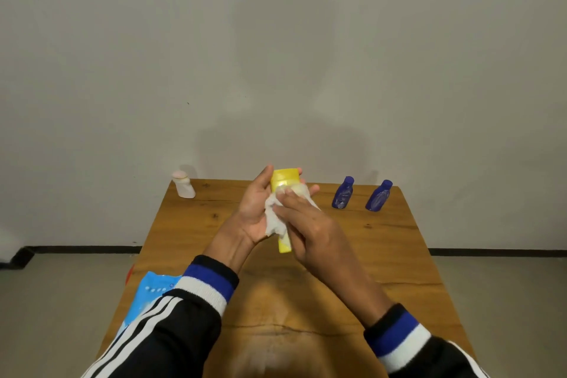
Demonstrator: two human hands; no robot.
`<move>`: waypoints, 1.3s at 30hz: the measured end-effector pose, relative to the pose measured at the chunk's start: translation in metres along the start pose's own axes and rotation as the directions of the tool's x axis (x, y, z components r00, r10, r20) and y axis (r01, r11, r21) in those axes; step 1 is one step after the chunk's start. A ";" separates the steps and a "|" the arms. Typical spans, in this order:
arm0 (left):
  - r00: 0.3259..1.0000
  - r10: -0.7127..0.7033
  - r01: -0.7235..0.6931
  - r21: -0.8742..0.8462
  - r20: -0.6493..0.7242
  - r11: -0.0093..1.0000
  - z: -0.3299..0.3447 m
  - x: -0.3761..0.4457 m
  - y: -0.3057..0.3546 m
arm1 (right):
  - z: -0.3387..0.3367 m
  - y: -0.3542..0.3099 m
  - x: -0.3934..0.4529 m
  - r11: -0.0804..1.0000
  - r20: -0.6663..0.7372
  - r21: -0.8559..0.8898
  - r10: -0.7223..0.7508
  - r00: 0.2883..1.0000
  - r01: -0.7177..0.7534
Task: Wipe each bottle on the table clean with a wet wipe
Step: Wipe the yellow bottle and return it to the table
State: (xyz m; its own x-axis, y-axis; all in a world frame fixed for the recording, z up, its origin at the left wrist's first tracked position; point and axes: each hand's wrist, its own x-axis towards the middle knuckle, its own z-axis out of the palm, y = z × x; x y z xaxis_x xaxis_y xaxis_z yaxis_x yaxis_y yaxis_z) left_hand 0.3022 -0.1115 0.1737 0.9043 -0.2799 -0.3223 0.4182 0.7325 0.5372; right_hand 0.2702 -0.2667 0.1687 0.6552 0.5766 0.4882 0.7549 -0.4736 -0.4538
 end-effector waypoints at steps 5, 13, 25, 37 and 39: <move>0.995 0.100 -0.099 -0.059 0.024 0.993 -0.018 -0.004 0.014 | 0.004 -0.016 -0.046 0.994 0.052 0.064 -0.092 0.994 0.088; 0.991 0.131 -0.131 0.016 -0.002 0.991 0.009 -0.005 -0.011 | -0.010 0.003 0.034 0.990 0.043 -0.031 0.136 0.990 -0.134; 0.946 0.237 -0.209 0.145 -0.221 0.967 -0.005 -0.002 0.002 | 0.002 -0.030 -0.003 0.332 0.338 0.655 0.675 0.656 -0.678; 0.876 0.454 -0.388 0.323 -0.161 0.863 0.026 -0.012 -0.022 | 0.003 -0.027 0.027 0.961 -0.204 0.159 0.257 0.944 -0.227; 0.886 0.450 -0.404 0.292 -0.112 0.867 0.033 -0.019 -0.009 | 0.017 -0.036 0.017 0.977 -0.152 0.125 0.189 0.970 -0.170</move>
State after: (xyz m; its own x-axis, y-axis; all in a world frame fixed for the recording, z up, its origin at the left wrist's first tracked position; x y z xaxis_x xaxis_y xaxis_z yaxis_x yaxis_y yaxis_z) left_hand 0.2846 -0.1329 0.2004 0.9797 0.1514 -0.1312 0.0227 0.5666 0.8237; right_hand 0.2535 -0.2290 0.1805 0.7826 0.3690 0.5013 0.6224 -0.4780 -0.6198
